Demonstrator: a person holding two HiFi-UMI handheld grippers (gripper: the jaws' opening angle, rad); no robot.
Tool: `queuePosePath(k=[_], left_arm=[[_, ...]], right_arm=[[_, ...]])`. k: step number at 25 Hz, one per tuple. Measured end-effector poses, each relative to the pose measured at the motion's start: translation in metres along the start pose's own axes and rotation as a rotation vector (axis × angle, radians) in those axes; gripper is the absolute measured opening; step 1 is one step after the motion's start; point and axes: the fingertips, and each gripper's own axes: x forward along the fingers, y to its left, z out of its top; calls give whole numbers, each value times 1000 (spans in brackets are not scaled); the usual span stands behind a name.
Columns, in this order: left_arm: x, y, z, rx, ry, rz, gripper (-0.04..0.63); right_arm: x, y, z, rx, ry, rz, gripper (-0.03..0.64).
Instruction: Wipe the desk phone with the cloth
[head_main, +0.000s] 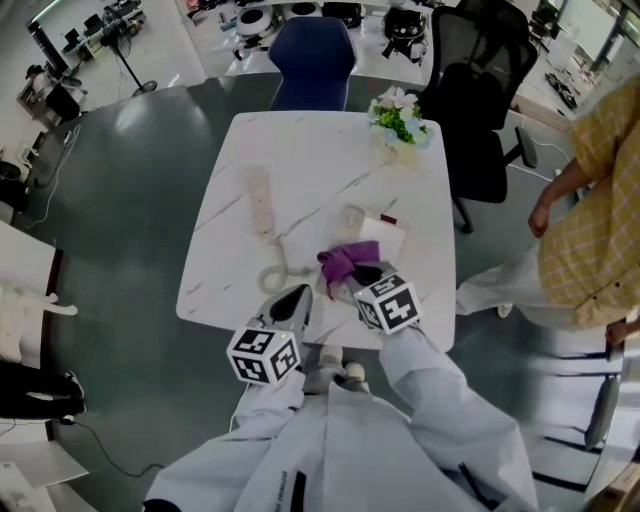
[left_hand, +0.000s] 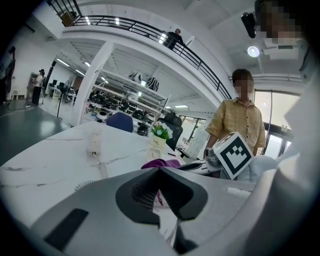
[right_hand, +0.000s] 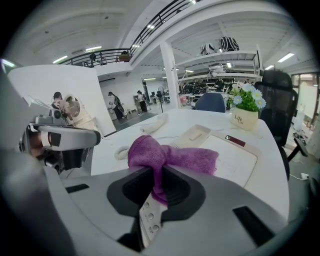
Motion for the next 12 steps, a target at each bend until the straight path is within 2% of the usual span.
queuePosePath(k=[12], left_arm=[[-20,-4,-7,-10,-19,35,-2]], right_arm=[[-2,28,-21,-16,40,56,34]])
